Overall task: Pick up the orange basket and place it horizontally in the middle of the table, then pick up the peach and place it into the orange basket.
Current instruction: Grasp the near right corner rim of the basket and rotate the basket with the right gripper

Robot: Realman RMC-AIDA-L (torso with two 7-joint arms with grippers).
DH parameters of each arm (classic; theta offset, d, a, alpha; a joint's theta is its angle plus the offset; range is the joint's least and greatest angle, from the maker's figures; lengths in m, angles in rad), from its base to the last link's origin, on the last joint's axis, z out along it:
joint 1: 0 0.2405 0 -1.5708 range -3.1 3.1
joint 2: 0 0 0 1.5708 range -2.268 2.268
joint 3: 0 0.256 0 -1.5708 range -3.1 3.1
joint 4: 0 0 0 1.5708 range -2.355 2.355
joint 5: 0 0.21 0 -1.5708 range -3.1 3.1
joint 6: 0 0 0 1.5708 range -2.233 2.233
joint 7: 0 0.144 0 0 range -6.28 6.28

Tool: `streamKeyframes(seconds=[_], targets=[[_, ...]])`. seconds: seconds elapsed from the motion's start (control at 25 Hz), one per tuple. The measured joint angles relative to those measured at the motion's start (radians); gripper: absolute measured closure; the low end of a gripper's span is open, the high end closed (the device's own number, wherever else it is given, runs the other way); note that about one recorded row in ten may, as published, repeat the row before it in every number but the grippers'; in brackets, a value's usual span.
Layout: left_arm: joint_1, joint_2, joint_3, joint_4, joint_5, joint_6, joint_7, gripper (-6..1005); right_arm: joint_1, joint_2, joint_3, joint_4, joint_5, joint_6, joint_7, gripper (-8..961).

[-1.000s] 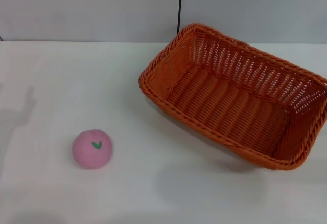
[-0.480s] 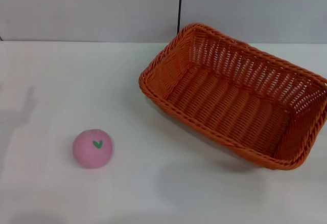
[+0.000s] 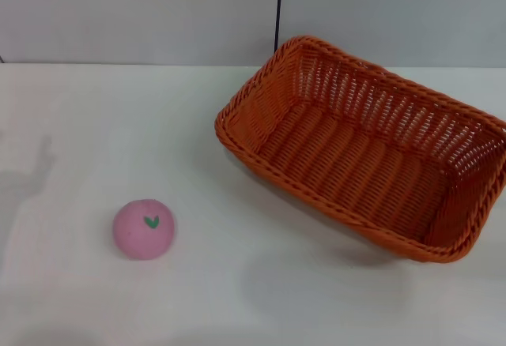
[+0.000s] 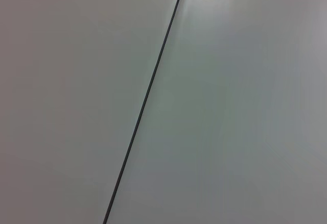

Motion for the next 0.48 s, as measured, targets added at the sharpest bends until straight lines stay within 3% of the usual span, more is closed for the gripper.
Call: streamKeyframes(seconds=[0.08,0.12,0.16,0.2,0.32,0.48], targets=[[0.000,0.000,0.000,0.000,0.000,0.000,0.000,189,0.001,-0.018,-0.015,-0.009,-0.027,-0.004,0.051,398],[0.003,0.000,0.000,0.000,0.000,0.000,0.000,189,0.007,-0.049,-0.041,-0.033,-0.082,-0.007,0.145,395],[0.006,0.000,-0.001,0.000,0.000,-0.002,0.000,189,0.007,-0.049,-0.041,-0.033,-0.082,-0.007,0.145,393],[0.006,0.000,-0.001,0.000,0.000,-0.002,0.000,189,0.012,-0.065,-0.059,-0.053,-0.111,-0.009,0.198,390],[0.008,0.000,-0.002,0.000,0.000,-0.002,0.000,189,0.032,-0.102,-0.111,-0.166,-0.227,-0.023,0.392,383],[0.008,0.000,-0.002,0.000,0.000,-0.003,0.000,189,0.078,-0.132,-0.139,-0.382,-0.430,-0.091,0.672,373]])
